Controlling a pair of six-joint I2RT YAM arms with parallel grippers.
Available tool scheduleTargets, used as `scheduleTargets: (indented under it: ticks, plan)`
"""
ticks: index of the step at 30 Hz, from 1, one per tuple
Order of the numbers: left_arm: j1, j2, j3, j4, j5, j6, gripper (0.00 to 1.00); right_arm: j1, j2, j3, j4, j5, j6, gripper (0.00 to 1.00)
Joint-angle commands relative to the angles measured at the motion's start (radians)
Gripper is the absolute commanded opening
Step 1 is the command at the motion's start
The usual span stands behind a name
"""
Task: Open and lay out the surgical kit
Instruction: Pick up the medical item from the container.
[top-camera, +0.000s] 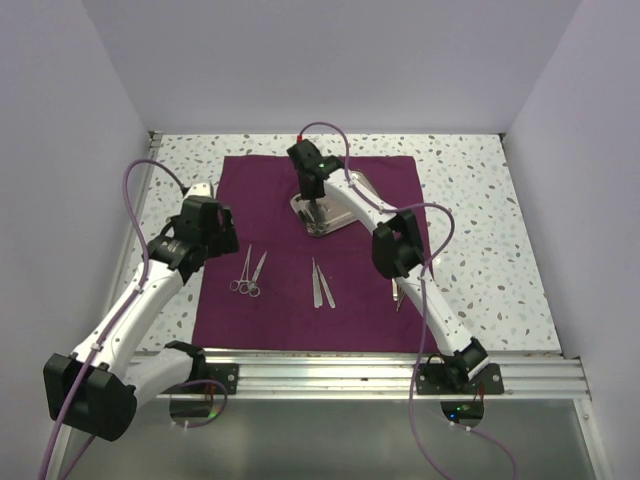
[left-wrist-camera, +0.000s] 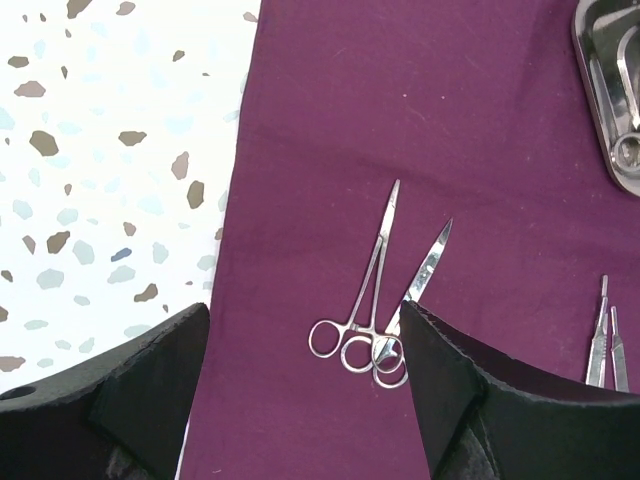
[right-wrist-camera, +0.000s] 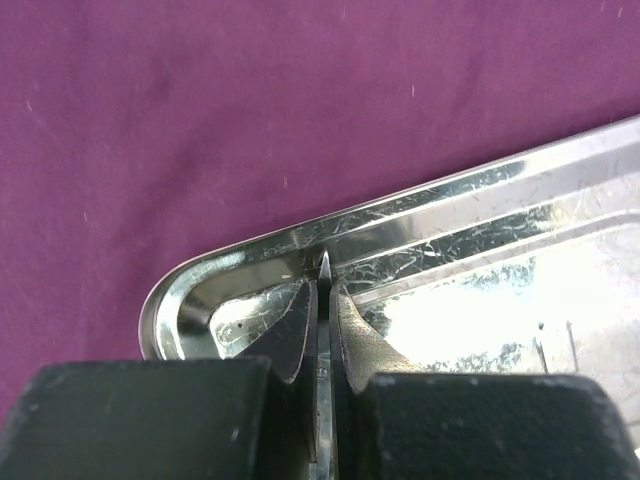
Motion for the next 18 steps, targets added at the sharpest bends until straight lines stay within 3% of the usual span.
scheduleTargets:
  ticks: [1, 10, 18]
  plan:
    - [0.009, -0.023, -0.007, 0.028, -0.003, 0.014, 0.80, 0.011, -0.099, -0.039, -0.111, -0.047, -0.015, 0.00]
    - [0.009, -0.057, -0.033, 0.045, 0.000, 0.013, 0.80, 0.012, -0.323, -0.039, -0.082, -0.050, -0.007, 0.00]
    - [0.009, -0.108, -0.055, 0.045, -0.016, 0.024, 0.81, 0.023, -0.463, -0.178, -0.079, -0.084, 0.077, 0.00]
